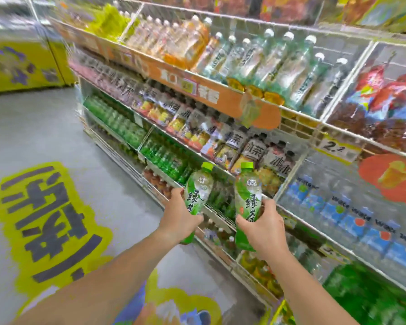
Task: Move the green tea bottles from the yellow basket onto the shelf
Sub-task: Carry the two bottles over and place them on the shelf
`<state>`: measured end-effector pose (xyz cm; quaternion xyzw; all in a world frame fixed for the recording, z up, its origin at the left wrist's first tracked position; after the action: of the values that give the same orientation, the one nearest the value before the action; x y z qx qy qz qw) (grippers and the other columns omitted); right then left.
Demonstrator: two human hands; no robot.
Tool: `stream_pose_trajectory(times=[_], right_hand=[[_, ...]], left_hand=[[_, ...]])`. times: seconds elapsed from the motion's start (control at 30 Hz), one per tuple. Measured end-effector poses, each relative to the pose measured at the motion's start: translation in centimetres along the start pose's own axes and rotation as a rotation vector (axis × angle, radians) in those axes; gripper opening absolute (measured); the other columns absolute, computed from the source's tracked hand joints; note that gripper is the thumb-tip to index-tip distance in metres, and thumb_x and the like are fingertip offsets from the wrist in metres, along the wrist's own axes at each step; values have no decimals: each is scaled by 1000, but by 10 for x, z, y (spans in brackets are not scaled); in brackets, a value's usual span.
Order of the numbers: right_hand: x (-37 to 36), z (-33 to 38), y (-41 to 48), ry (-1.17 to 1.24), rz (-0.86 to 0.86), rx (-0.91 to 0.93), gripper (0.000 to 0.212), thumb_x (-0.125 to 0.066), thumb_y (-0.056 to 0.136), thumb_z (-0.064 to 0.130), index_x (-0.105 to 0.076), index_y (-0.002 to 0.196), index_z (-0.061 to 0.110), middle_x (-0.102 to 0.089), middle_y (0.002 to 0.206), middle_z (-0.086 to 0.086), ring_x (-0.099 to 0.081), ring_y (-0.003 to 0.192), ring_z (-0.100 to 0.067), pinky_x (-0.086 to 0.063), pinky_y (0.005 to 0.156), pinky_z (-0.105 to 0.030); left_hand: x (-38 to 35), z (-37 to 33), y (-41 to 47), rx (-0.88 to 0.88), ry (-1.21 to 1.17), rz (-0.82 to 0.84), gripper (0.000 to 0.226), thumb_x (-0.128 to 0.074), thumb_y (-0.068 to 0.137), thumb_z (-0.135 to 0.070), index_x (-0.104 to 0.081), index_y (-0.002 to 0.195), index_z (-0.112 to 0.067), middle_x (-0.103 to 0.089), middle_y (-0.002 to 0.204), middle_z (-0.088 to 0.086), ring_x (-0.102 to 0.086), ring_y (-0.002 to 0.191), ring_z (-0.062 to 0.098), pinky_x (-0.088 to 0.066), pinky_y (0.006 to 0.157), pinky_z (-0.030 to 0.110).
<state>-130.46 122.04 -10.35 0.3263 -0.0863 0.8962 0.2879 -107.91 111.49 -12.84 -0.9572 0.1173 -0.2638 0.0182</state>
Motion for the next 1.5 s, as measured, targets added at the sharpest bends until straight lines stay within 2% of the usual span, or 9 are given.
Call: stream_pose_trajectory(times=[0.1,0.23,0.43,0.8,1.03,1.13,1.3,1.4,1.5], right_hand=[[-38,16,17,-10,74,10,50,-81,74,36,-47,110,23,-63,91,3,-60,79,-17,-49,68,-35],[-90,30,41,-6,193,44,51,-78,79,34,-36,106,31,-62,85,6,-62,70,-15,-49,59,-33],[-162,32,91,-10,283,36,48,-80,76,34,-45,106,21,-59,87,4,-58,77,-17,-45,66,-33],[-265,-19,191,-40,362,-69,52,-81,70,35,-46,106,21,-64,95,-5,-61,86,-26,-47,70,-35],[-307,-82,237,-48,312,-219,50,-82,70,36,-48,103,22,-64,93,-1,-62,81,-22,-44,66,-31],[-320,-109,248,-49,267,-272,49,-82,71,35,-49,104,23,-64,93,0,-61,80,-18,-45,66,-31],[-337,-166,262,-89,159,-364,45,-82,72,31,-50,103,25,-67,89,5,-64,78,-16,-52,68,-34],[-335,-209,267,-114,68,-440,45,-81,72,32,-53,106,23,-64,83,11,-63,75,-16,-47,67,-30],[-330,-253,267,-146,6,-511,45,-80,75,35,-50,107,24,-54,79,17,-56,78,-19,-37,66,-29]], left_hand=[[26,22,16,49,-25,-45,62,-82,74,-10,-38,117,-19,-59,94,-5,-55,70,-2,-40,52,6],[51,50,39,122,-18,-101,59,-81,72,-10,-38,111,-21,-59,94,-6,-57,76,7,-39,54,12],[68,92,91,250,6,-176,64,-84,71,-20,-41,117,-19,-60,99,-2,-58,90,20,-38,72,27],[47,159,202,383,73,-197,57,-80,70,-19,-40,110,-21,-61,94,-3,-61,89,24,-43,69,33],[-6,196,286,330,87,-71,57,-79,69,-15,-42,111,-22,-57,88,-14,-59,84,18,-38,62,28],[-32,223,311,318,113,16,59,-79,69,-14,-41,112,-25,-59,90,-13,-59,81,10,-38,58,17],[-93,272,351,269,127,176,59,-79,69,-14,-40,111,-26,-61,89,-10,-59,80,5,-39,57,19],[-137,283,373,200,148,259,58,-79,70,-17,-40,110,-29,-58,86,-15,-53,76,-4,-35,55,13],[-187,291,393,149,153,350,54,-78,68,-28,-43,108,-32,-59,83,-16,-57,77,2,-39,58,18]])
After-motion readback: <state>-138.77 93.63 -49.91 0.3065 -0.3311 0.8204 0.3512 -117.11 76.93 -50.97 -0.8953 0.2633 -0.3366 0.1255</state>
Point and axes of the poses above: each hand's wrist, its own y-axis towards the middle knuckle, its own x-axis out of the back of the hand, z = x × y, the point moved 10 cm from there along y, towards the middle knuckle
